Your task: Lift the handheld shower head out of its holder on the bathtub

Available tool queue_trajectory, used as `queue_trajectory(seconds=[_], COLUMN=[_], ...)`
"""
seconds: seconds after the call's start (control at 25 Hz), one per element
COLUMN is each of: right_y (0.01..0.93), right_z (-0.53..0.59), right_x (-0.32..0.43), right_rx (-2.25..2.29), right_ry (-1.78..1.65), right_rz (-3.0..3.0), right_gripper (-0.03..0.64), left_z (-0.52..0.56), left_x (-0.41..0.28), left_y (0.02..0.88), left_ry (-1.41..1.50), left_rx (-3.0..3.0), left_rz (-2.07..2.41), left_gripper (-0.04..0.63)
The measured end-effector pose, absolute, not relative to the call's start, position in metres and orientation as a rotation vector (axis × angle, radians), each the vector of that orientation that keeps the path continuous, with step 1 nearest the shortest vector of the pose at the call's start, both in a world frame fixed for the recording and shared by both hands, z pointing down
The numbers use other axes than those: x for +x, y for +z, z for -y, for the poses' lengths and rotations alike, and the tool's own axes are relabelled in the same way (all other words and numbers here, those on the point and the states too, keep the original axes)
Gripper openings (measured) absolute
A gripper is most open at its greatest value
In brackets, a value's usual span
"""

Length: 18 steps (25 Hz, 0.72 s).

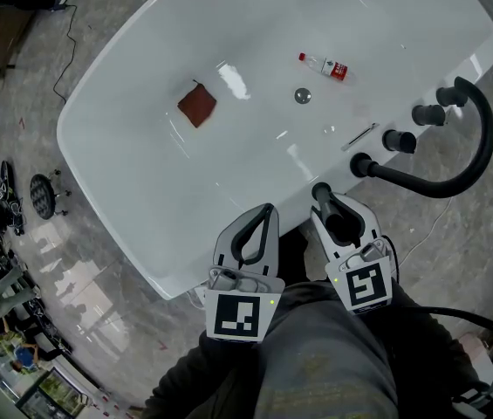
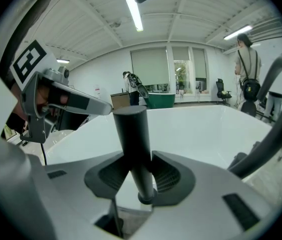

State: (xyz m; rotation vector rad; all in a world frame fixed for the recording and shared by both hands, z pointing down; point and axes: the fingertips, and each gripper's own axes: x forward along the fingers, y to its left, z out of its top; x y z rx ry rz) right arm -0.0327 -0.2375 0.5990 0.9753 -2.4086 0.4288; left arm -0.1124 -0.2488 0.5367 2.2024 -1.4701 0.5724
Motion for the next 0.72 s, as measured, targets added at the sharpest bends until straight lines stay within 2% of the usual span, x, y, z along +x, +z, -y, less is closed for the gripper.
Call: queue_trajectory(seconds=[0.72], right_y=[0.566], right_z=[0.242], right_x=[-0.032], right_rx=[0.997], right_ry=[0.351], right_rz=[2.488], right_gripper=[0.141], left_z=[0.245], left_x=[-0.106], left_y=[0.515], left_ry=[0.549], left_rx=[2.221], left_rz=[1.49], left_gripper=[0.003])
